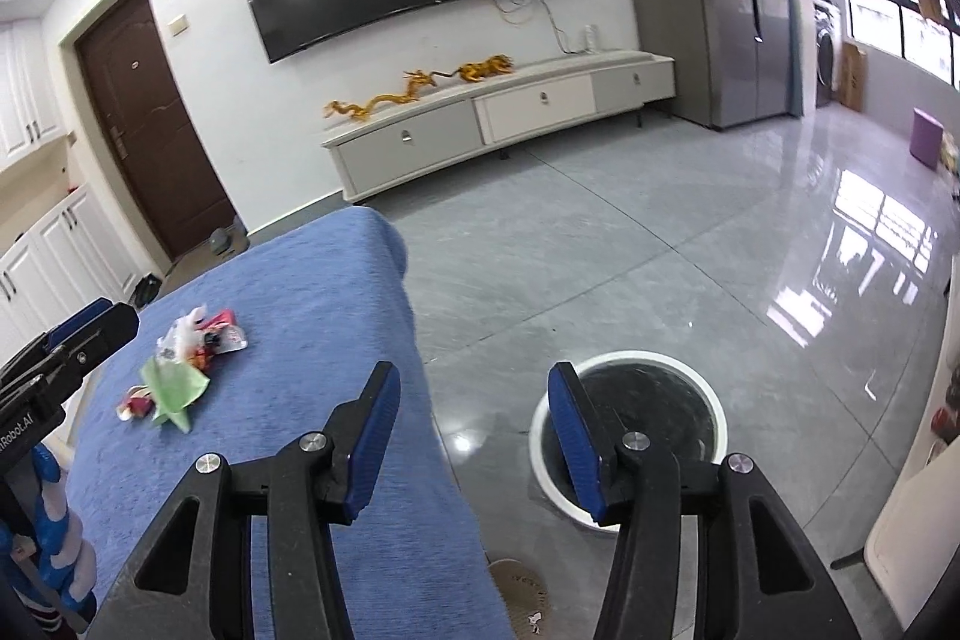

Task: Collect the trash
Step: 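Move both open tools back toward the wrappers on the blue table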

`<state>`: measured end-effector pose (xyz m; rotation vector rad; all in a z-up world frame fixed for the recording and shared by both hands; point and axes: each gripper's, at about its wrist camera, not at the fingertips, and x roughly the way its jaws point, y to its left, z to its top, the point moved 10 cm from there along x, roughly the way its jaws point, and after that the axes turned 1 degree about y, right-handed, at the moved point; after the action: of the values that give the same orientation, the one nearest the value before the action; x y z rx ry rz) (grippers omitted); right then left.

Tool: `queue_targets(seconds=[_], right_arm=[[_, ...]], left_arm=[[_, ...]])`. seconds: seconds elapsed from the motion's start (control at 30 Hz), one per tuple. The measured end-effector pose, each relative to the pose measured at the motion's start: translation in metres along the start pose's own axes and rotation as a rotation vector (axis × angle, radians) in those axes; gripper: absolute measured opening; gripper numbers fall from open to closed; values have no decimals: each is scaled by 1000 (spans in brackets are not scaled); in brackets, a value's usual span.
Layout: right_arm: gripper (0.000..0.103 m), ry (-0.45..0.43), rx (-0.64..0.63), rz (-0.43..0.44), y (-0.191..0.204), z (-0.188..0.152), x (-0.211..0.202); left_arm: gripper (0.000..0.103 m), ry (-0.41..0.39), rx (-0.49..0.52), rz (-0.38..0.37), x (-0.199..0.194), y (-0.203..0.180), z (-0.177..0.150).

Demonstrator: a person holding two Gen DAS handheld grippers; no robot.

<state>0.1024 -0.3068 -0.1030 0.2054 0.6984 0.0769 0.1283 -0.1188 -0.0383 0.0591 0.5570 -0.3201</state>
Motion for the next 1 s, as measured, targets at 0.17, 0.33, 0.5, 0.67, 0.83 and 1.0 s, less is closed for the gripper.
queue_targets(seconds=[0.17, 0.33, 0.5, 0.67, 0.83, 1.0], right_arm=[[50, 6, -42, 10, 29, -1, -1], [50, 25, -76, 12, 54, -6, 1], [51, 38, -99, 20, 76, -9, 5], [54, 40, -135, 21, 98, -14, 4], [63, 28, -151, 23, 118, -13, 4], [75, 20, -153, 28, 130, -10, 6]], left_arm=[[63, -28, -20, 27, -21, 26, -5], [63, -46, -55, 49, -34, 53, -10], [64, -52, -95, 74, -43, 78, -19], [69, -59, -123, 97, -50, 102, -29], [70, -69, -149, 126, -57, 123, -39], [70, -92, -199, 154, -65, 160, -50]])
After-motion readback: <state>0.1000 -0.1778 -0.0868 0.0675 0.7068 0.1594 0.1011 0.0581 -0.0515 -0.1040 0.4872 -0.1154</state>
